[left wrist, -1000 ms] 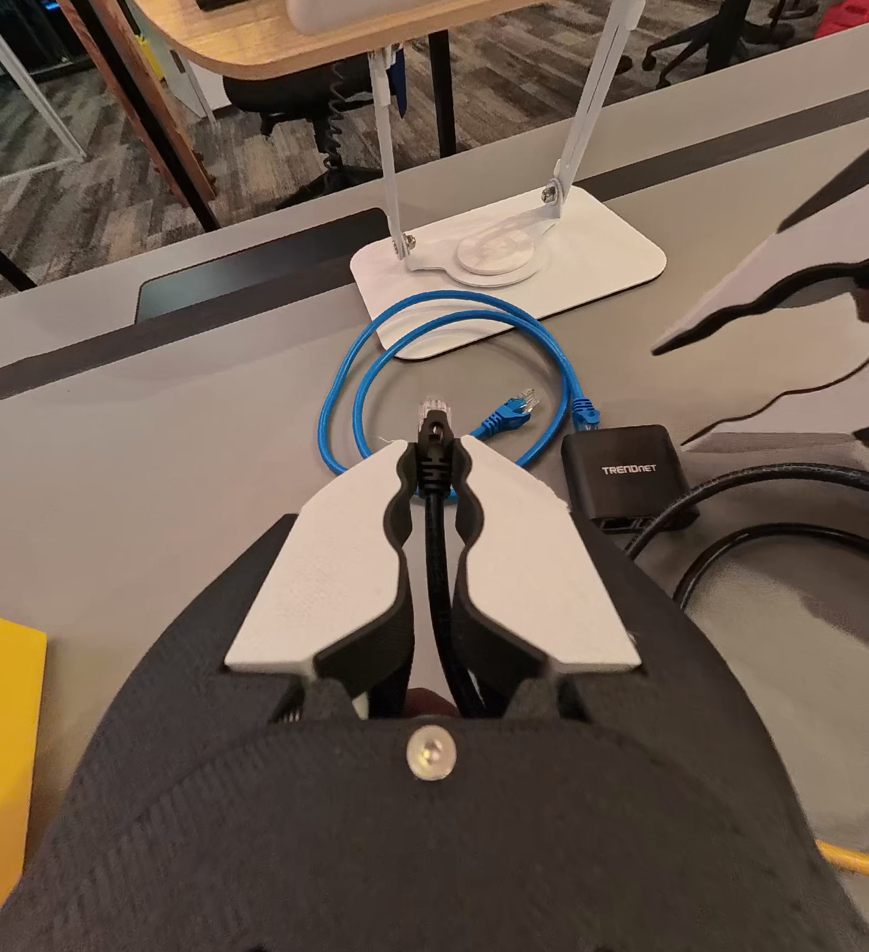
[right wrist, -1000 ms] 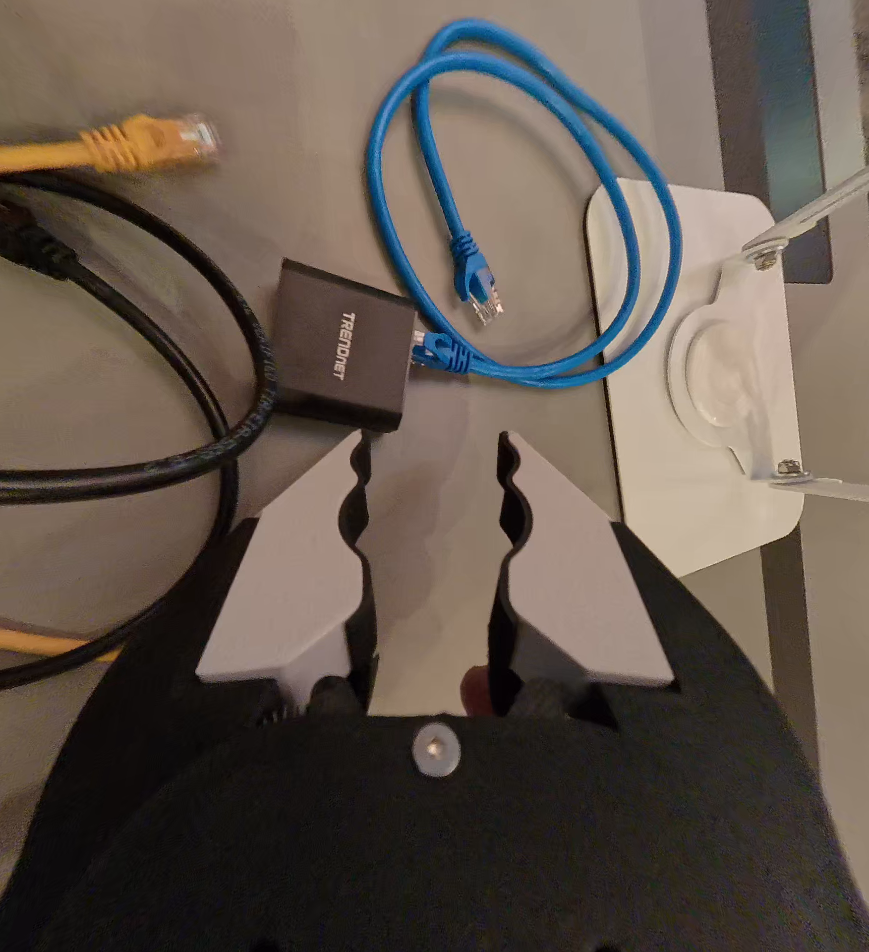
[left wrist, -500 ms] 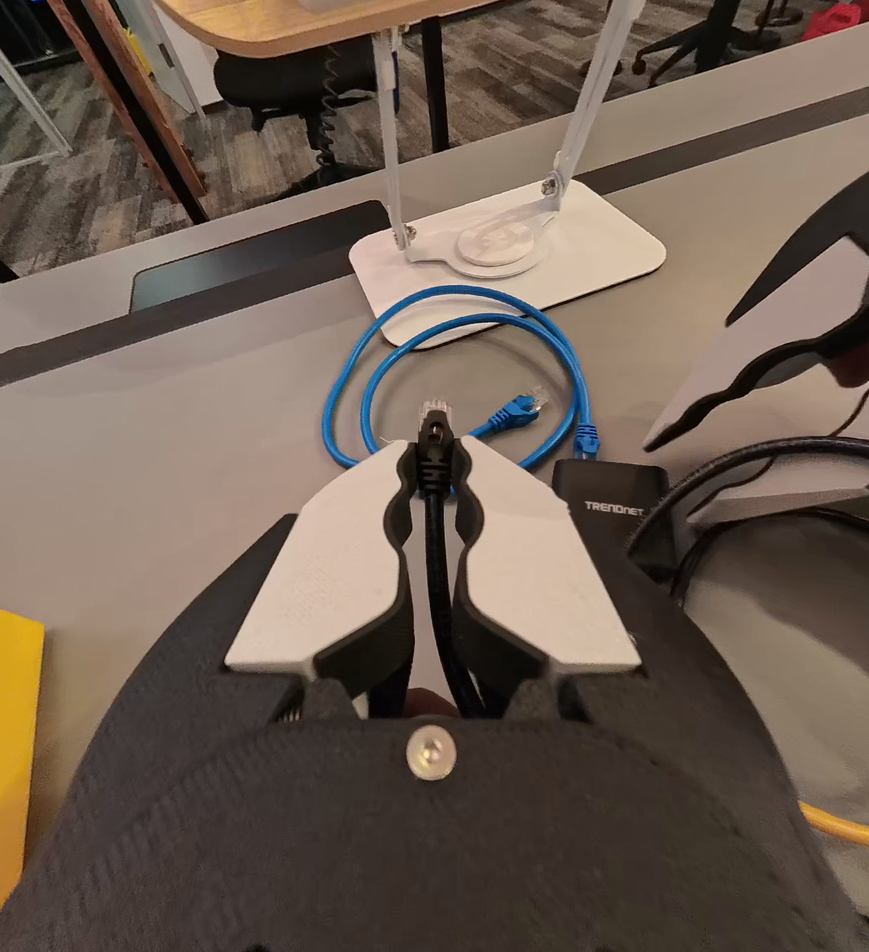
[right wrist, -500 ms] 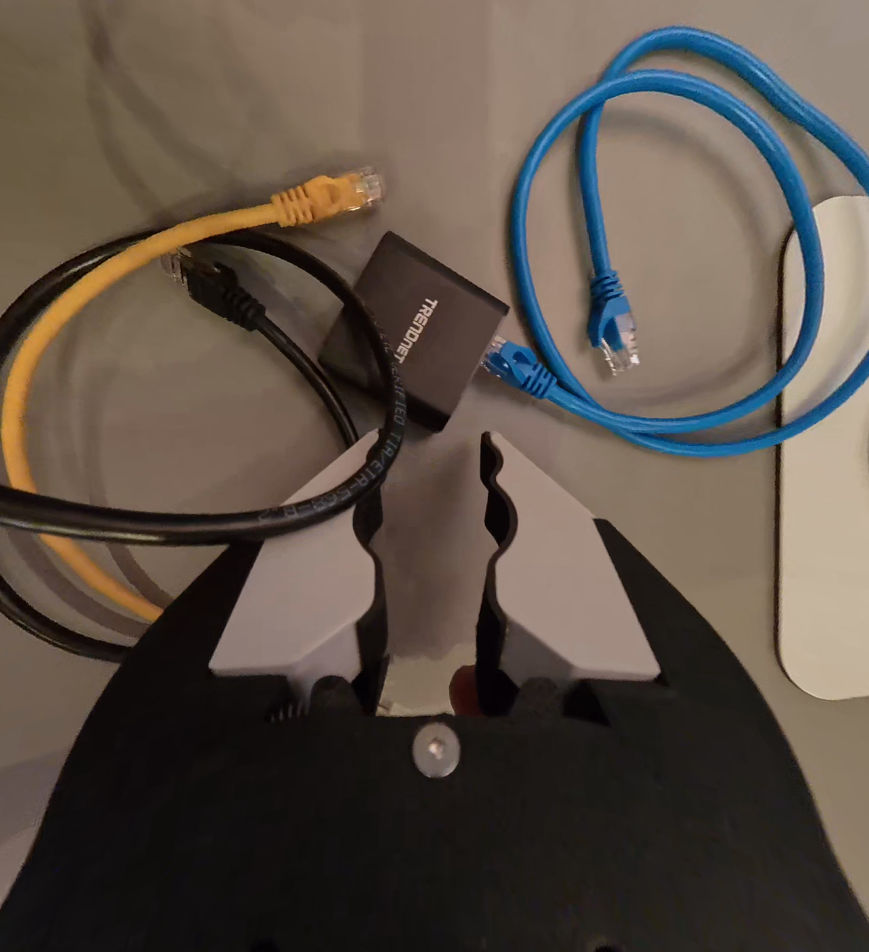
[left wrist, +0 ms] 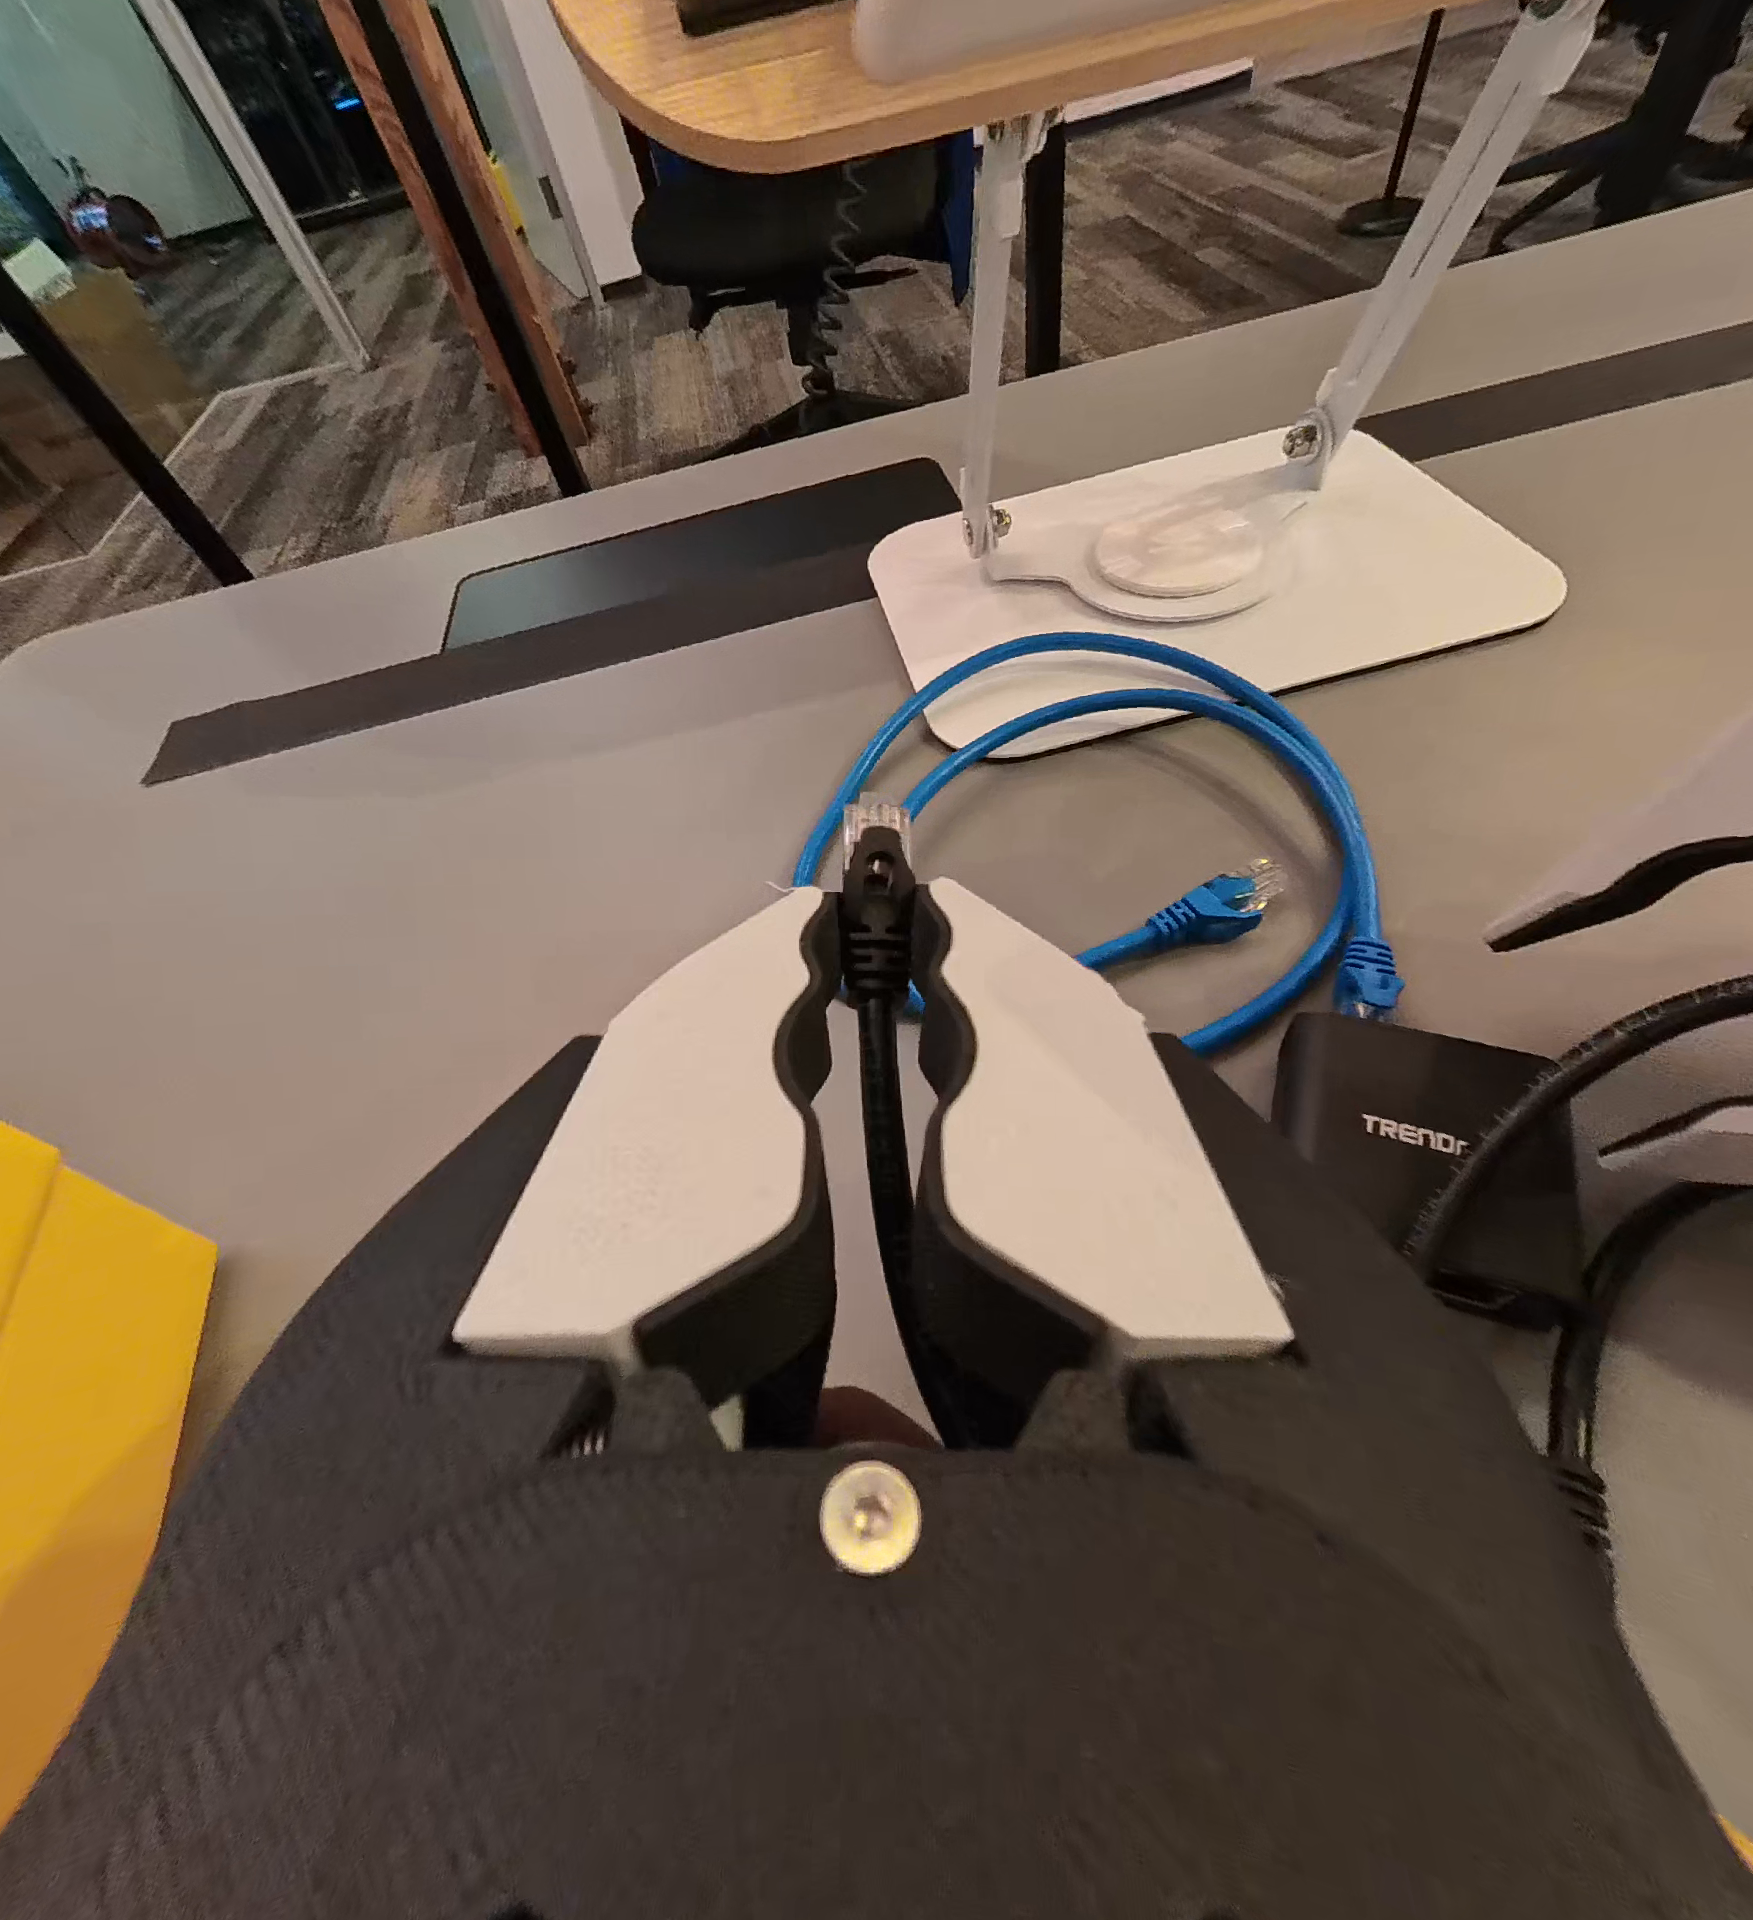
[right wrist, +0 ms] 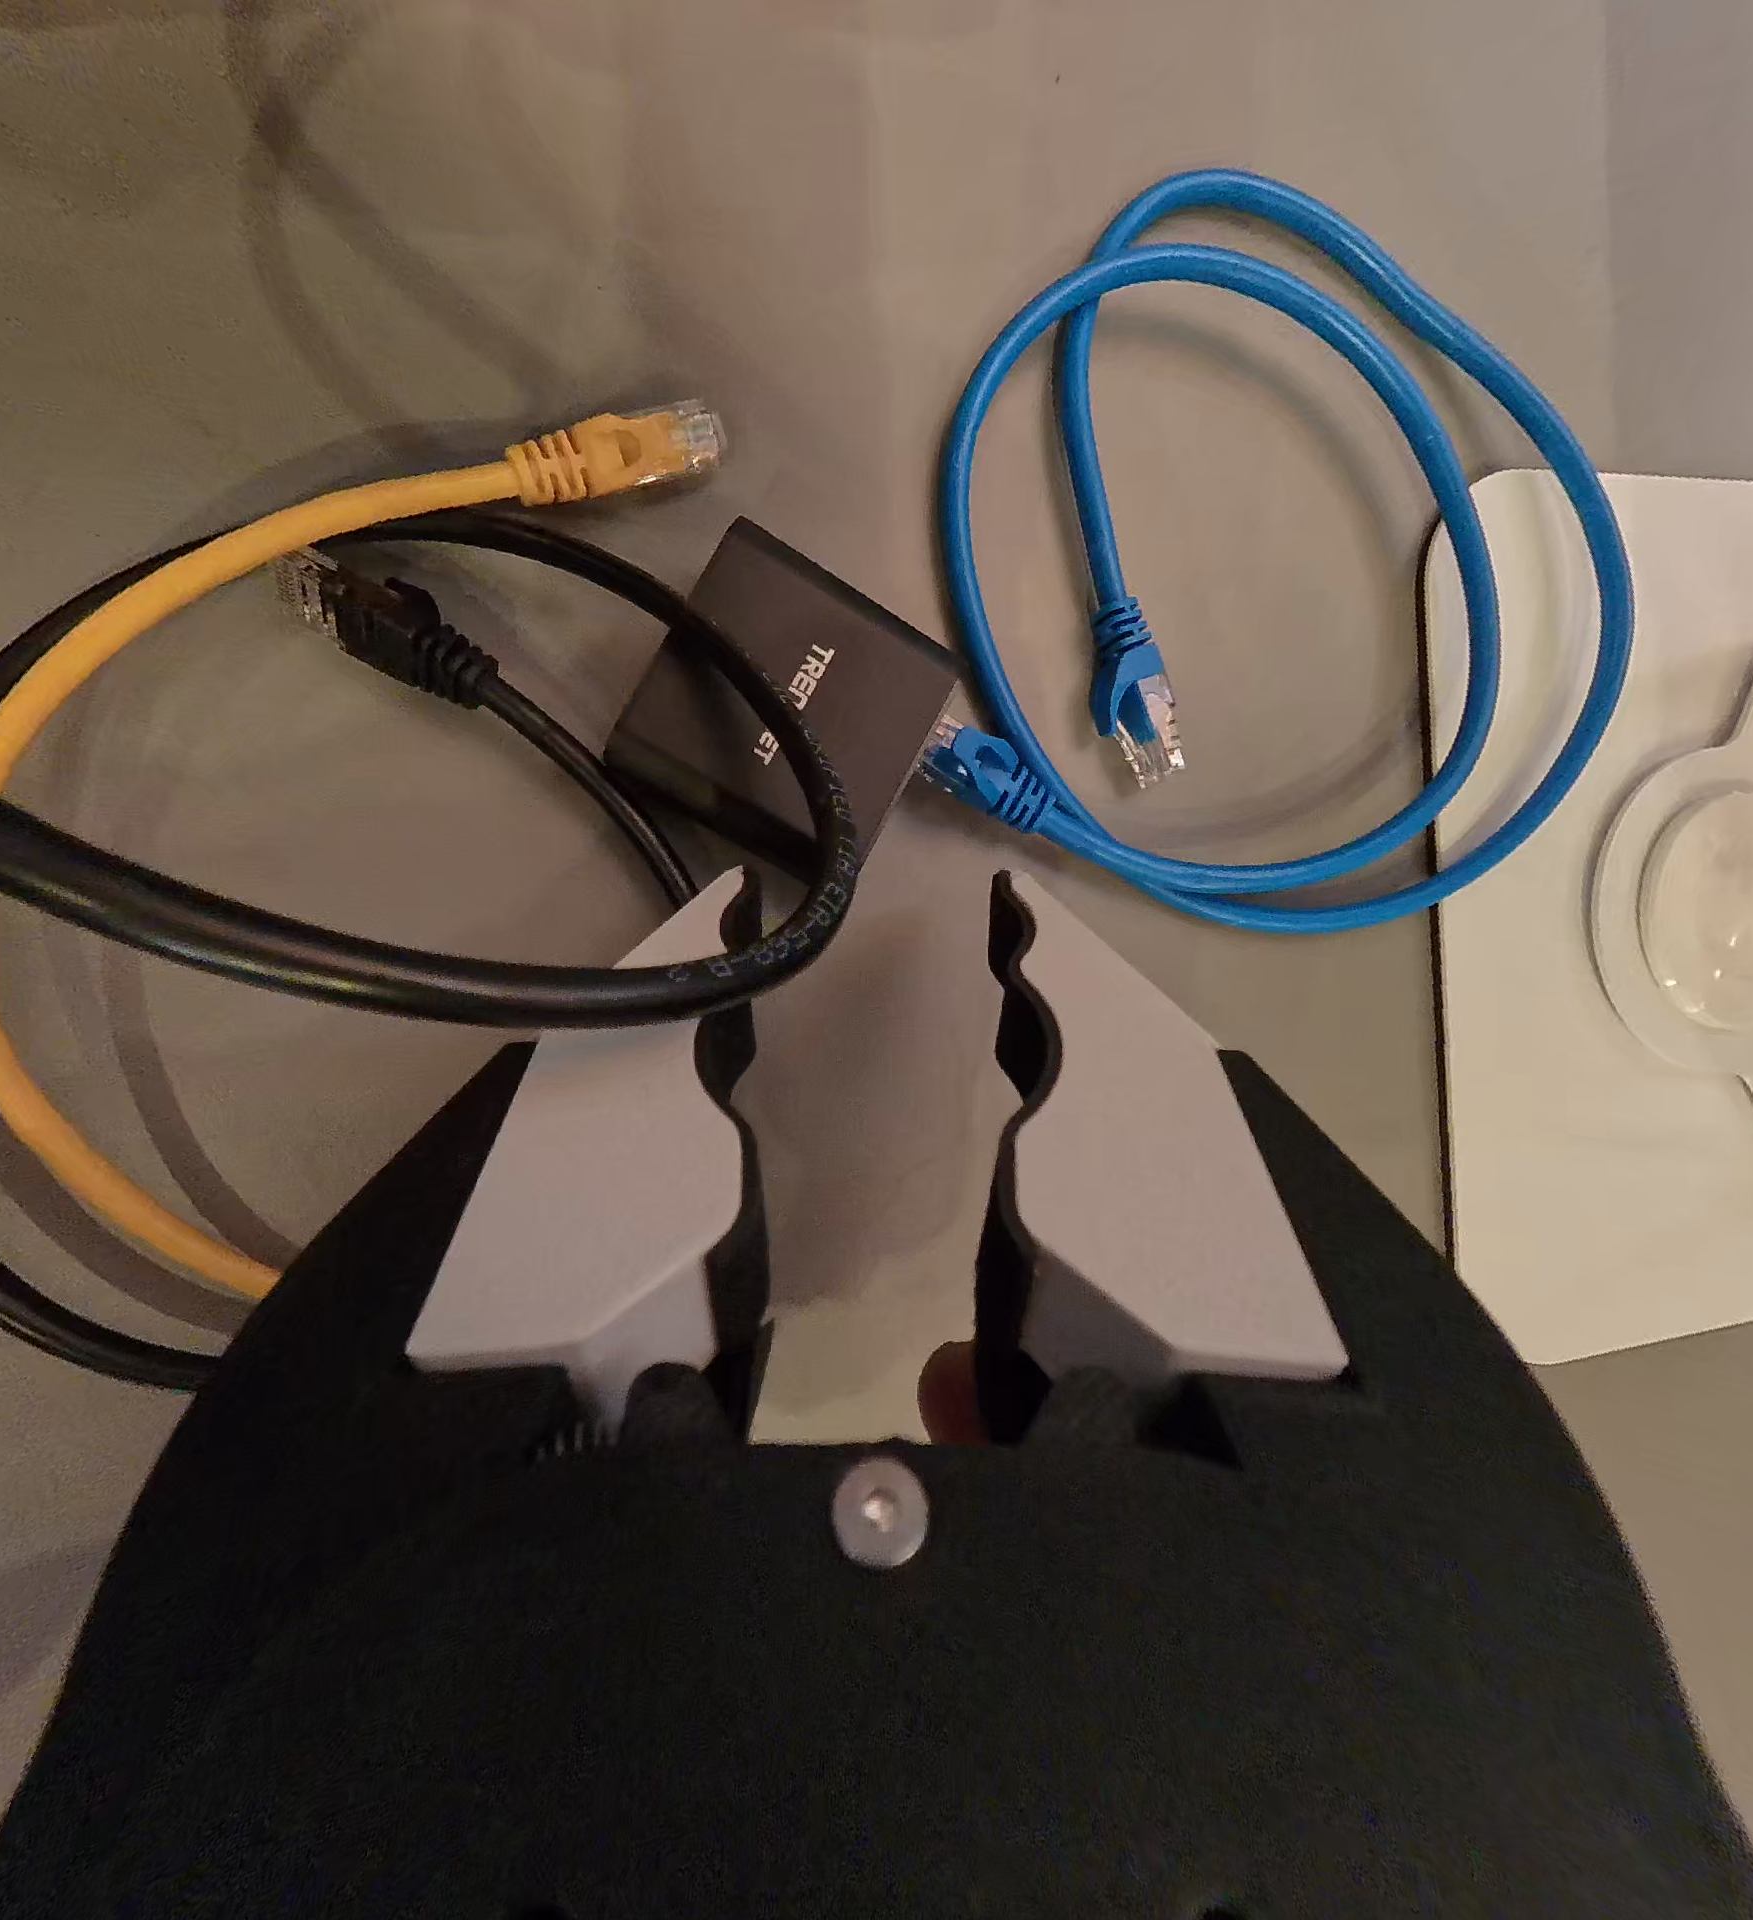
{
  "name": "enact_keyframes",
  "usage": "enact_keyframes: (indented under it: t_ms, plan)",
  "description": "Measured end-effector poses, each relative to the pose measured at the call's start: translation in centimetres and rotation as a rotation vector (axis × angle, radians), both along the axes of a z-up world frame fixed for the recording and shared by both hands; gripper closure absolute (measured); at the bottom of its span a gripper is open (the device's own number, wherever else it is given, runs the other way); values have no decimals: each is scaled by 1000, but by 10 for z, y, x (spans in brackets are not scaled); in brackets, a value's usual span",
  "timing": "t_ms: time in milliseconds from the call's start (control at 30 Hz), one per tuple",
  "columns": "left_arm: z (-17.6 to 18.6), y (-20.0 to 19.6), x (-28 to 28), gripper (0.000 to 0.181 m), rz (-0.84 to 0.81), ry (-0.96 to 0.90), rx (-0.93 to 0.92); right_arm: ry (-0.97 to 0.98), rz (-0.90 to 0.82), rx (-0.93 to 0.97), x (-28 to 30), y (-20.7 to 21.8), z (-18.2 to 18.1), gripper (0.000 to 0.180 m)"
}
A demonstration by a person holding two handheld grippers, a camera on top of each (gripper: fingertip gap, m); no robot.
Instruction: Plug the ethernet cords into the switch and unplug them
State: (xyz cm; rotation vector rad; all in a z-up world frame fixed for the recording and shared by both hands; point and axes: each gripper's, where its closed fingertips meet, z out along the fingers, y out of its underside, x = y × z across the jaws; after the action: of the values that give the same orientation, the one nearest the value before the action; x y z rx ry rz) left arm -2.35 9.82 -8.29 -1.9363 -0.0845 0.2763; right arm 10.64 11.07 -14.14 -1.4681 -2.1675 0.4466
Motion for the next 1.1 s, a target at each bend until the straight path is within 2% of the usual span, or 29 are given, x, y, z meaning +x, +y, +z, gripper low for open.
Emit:
enact_keyframes:
  t_ms: [333,600,833,1100]
  plan:
    - [4,3,7,168,-12,28,14,27,-10,19,-2,5,8,135]
    - [2,-6,12,168,-52,11,-18,-44,28,-18,-1,-8,-9,139]
    - [4,-23,23,168,-92,-37,-53,-28,24,-40,-5,-13,-12,139]
    - [15,-25,41,168,-126,27,-89,-33,-2,-41,-2,-14,-13,139]
